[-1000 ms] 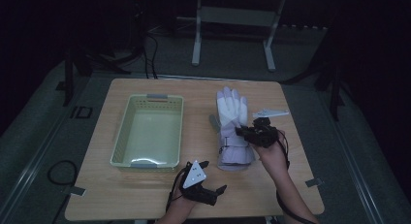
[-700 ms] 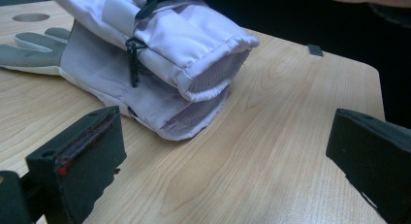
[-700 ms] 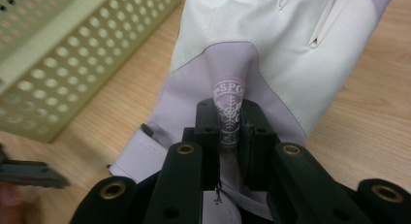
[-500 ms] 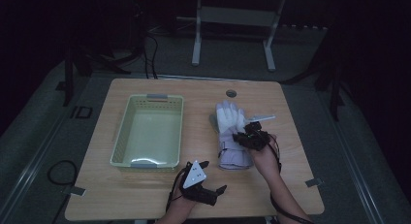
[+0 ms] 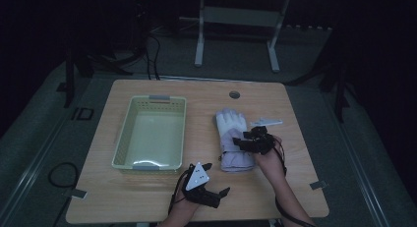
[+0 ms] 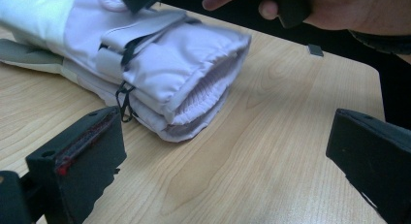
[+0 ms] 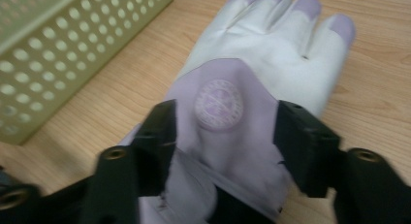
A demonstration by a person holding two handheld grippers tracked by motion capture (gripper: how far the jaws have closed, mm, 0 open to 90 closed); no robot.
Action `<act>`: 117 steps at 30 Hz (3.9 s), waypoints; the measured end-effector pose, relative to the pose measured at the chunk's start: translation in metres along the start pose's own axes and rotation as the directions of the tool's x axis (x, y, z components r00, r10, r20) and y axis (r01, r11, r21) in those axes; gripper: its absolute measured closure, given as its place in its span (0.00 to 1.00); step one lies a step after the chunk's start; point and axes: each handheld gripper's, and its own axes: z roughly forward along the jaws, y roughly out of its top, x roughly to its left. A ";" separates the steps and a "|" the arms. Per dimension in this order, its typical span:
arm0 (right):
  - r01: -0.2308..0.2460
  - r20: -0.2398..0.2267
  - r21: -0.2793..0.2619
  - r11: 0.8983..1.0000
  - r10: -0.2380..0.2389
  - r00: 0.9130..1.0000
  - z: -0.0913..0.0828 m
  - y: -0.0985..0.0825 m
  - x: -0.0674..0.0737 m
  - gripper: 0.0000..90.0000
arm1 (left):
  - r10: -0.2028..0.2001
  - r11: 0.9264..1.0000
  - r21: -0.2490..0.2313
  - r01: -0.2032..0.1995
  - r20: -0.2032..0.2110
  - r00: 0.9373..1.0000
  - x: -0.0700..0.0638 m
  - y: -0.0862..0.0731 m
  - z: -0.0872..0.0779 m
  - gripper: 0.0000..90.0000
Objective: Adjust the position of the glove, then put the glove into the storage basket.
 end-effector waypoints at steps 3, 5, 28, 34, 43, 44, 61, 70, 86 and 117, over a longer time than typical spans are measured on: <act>0.016 -0.010 -0.028 0.999 -0.016 1.000 -0.006 -0.001 -0.005 0.21 | -0.009 1.000 -0.002 0.009 0.002 1.000 0.001 0.000 0.000 0.01; 0.018 -0.019 -0.052 0.998 -0.019 1.000 -0.010 -0.002 -0.008 0.19 | -0.014 1.000 0.001 0.014 0.004 1.000 0.001 0.000 0.000 0.01; 0.248 -0.066 -0.177 0.953 -0.263 0.963 -0.048 -0.009 -0.032 0.16 | 0.034 0.999 0.011 -0.034 -0.006 0.999 -0.018 0.043 -0.005 0.01; 0.180 -0.064 -0.174 0.968 -0.193 0.979 -0.059 -0.006 -0.040 0.15 | -0.020 1.000 0.007 0.020 -0.029 0.999 -0.006 0.069 -0.005 0.01; 0.128 -0.094 -0.191 0.973 -0.148 0.985 -0.061 -0.001 -0.046 0.12 | -0.072 0.997 0.022 0.073 -0.047 0.996 0.023 0.105 0.009 0.01; 0.121 -0.084 -0.192 0.974 -0.139 0.987 -0.060 0.000 -0.046 0.12 | -0.081 0.996 0.038 0.084 -0.076 0.994 0.025 0.109 0.012 0.01; 0.097 -0.050 -0.114 0.989 -0.103 0.993 -0.022 0.005 -0.052 0.37 | -0.158 0.976 0.112 0.187 -0.226 0.961 0.060 0.121 0.050 0.18; 0.110 -0.049 -0.064 0.992 -0.113 0.992 0.000 -0.008 -0.049 0.40 | -0.233 0.911 0.266 0.316 -0.301 0.925 0.082 0.098 0.082 0.22; -0.006 -0.128 0.078 0.997 0.016 0.992 0.035 -0.031 -0.067 0.45 | -0.411 0.815 0.351 0.460 -0.207 0.888 0.103 0.060 0.099 0.33; 0.021 -0.163 0.013 1.000 -0.018 0.986 -0.011 -0.001 -0.042 0.91 | -0.373 0.850 0.378 0.365 -0.055 0.926 0.092 0.120 0.072 0.83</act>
